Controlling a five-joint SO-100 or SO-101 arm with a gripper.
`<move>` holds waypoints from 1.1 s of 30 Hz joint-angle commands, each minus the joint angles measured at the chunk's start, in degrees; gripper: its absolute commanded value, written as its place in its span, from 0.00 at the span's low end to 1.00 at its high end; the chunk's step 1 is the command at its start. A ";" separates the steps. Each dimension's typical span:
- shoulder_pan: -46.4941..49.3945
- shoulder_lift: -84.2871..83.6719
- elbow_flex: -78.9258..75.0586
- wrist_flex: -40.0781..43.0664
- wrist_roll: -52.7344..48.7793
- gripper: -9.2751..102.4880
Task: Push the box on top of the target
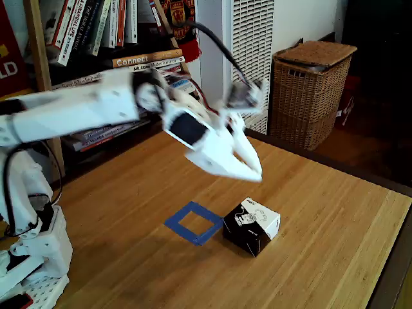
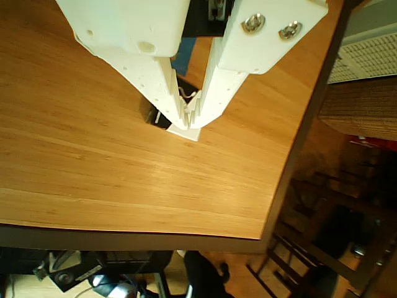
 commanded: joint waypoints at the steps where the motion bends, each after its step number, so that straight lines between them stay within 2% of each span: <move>1: 0.88 -1.76 -3.52 -1.05 -1.14 0.08; 33: 3.08 -26.72 -19.25 -7.82 -0.26 0.08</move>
